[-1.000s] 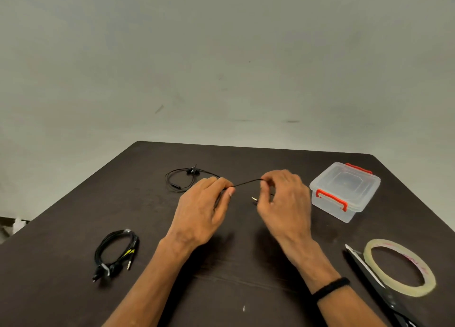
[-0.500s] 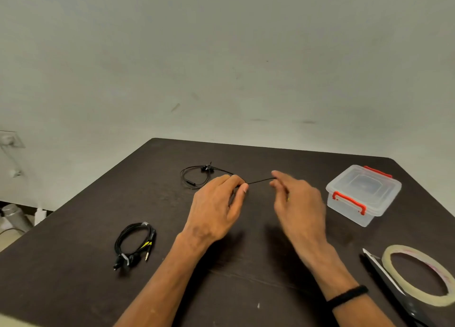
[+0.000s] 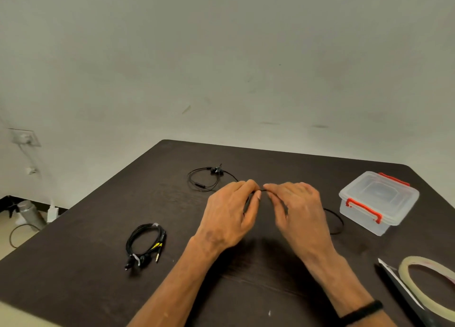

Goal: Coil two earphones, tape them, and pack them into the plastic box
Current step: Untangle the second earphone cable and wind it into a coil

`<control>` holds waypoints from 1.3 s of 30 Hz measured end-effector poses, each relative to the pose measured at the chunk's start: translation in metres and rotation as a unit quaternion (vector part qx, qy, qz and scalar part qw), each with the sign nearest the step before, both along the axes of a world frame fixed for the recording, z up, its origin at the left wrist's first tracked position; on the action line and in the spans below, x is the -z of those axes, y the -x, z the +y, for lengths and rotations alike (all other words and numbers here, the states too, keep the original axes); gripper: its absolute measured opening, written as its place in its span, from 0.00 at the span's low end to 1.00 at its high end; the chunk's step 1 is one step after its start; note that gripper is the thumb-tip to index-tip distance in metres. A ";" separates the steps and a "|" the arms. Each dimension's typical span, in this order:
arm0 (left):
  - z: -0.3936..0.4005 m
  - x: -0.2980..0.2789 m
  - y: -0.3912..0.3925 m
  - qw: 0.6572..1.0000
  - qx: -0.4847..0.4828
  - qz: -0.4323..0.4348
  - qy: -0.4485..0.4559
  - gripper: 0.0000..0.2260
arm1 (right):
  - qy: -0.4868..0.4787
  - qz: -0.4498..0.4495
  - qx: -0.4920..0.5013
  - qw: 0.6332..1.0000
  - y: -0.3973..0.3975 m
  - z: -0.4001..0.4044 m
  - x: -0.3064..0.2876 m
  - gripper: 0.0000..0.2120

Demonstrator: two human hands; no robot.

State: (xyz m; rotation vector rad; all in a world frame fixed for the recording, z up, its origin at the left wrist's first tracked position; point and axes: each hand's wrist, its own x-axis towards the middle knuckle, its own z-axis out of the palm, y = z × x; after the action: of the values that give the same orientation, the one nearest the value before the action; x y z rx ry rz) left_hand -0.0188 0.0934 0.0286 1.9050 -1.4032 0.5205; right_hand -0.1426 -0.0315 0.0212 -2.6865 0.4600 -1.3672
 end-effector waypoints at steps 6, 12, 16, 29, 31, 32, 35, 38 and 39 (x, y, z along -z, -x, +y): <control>0.003 -0.003 -0.010 0.999 -0.030 0.014 -0.003 0.08 | -0.173 -0.090 0.139 0.971 0.014 -0.023 -0.004 0.09; 0.000 -0.001 -0.004 0.999 -0.026 0.011 -0.017 0.08 | -0.013 0.001 0.034 0.999 0.004 -0.008 0.005 0.24; -0.002 0.000 -0.001 0.999 -0.012 0.007 -0.031 0.08 | 0.006 -0.007 0.000 1.000 -0.004 0.009 0.004 0.36; -0.003 0.001 -0.001 0.999 -0.004 0.010 -0.030 0.09 | -0.101 -0.068 -0.096 0.988 -0.002 0.006 0.005 0.07; -0.001 0.001 -0.005 0.999 -0.016 0.016 -0.025 0.08 | -0.242 -0.130 -0.080 0.958 -0.001 0.006 -0.003 0.05; 0.000 0.001 -0.007 0.999 -0.024 0.022 -0.019 0.08 | -0.312 -0.165 -0.060 0.934 0.000 0.002 -0.007 0.04; 0.003 0.000 -0.015 0.998 -0.051 0.031 0.000 0.08 | -0.485 -0.278 0.018 0.829 0.004 -0.015 -0.009 0.09; 0.002 0.000 -0.013 0.997 -0.068 0.026 0.003 0.08 | -0.579 -0.280 0.076 0.762 0.007 -0.014 -0.005 0.21; 0.002 0.001 -0.011 0.997 -0.069 0.021 0.002 0.08 | -0.573 -0.256 0.085 0.774 0.007 -0.008 -0.004 0.25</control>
State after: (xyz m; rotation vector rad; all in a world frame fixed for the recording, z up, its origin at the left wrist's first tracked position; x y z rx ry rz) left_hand -0.0076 0.0950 0.0275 2.0078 -1.2485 0.5455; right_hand -0.1494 -0.0391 0.0253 -1.2518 1.0363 -1.1633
